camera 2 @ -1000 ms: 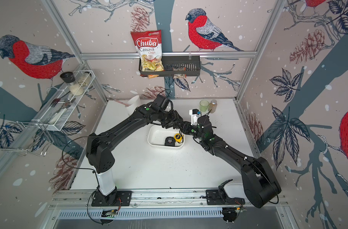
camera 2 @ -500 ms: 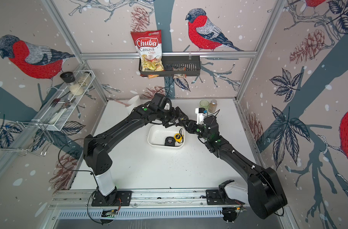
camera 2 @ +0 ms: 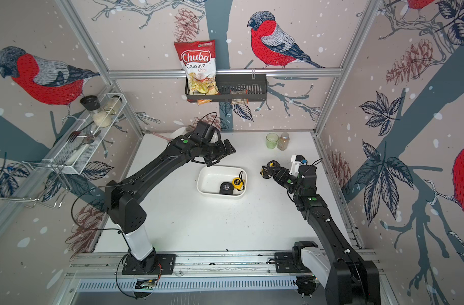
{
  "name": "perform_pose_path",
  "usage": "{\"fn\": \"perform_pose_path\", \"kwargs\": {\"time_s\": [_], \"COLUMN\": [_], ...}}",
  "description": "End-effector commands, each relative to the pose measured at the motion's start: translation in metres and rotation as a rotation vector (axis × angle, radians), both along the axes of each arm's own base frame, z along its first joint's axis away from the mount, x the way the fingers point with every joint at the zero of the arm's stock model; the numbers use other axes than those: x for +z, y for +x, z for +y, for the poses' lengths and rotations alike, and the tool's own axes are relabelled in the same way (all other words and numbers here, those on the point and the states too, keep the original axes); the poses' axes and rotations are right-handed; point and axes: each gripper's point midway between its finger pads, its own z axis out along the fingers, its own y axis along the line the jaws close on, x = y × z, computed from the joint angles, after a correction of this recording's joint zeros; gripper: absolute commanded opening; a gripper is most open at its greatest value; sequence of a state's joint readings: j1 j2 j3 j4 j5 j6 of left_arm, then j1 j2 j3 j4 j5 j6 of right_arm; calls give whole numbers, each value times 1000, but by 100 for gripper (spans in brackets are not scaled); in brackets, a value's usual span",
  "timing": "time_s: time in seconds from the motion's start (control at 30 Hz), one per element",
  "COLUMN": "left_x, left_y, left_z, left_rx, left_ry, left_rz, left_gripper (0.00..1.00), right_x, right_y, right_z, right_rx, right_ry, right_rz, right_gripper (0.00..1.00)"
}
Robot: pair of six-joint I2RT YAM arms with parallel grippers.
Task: Take the tape measure out of the storage box
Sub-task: Place the tape measure at the center of the board.
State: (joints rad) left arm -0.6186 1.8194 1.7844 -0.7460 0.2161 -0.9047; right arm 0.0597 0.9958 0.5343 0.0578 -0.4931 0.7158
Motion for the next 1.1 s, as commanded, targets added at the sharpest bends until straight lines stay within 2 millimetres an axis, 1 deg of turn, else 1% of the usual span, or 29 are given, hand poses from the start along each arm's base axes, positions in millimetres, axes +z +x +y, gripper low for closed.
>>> {"fn": "perform_pose_path", "kwargs": {"time_s": [0.0, 0.1, 0.23, 0.3, 0.57, 0.73, 0.83, 0.93, 1.07], "left_x": [-13, -15, -19, -20, -27, -28, -29, -29, -29], "left_y": [-2, -2, -3, -4, -9, -12, -13, -13, -12], "left_z": [27, 34, 42, 46, 59, 65, 68, 69, 70], "left_rx": [12, 15, 24, 29, 30, 33, 34, 36, 36], "left_ry": [174, 218, 261, 288, 383, 416, 424, 430, 435], "left_rz": [-10, -19, -18, -21, -19, -24, -25, -27, -29], "left_gripper": [97, 96, 96, 95, 95, 95, 95, 95, 95], "right_x": [-24, -40, -56, -68, -108, -121, -126, -133, -143], "right_y": [-14, -16, -11, -9, 1, 1, 0, -1, -2], "right_z": [2, 2, -4, -5, -15, -29, -32, -33, -34], "right_rx": [35, 32, 4, -2, -36, -84, -93, -93, -90], "right_ry": [56, 68, 122, 144, 115, 90, 82, 72, 57], "right_rz": [145, 211, 274, 323, 453, 497, 513, 535, 566], "right_gripper": [0, 0, 0, 0, 0, 0, 0, 2, 8]}}
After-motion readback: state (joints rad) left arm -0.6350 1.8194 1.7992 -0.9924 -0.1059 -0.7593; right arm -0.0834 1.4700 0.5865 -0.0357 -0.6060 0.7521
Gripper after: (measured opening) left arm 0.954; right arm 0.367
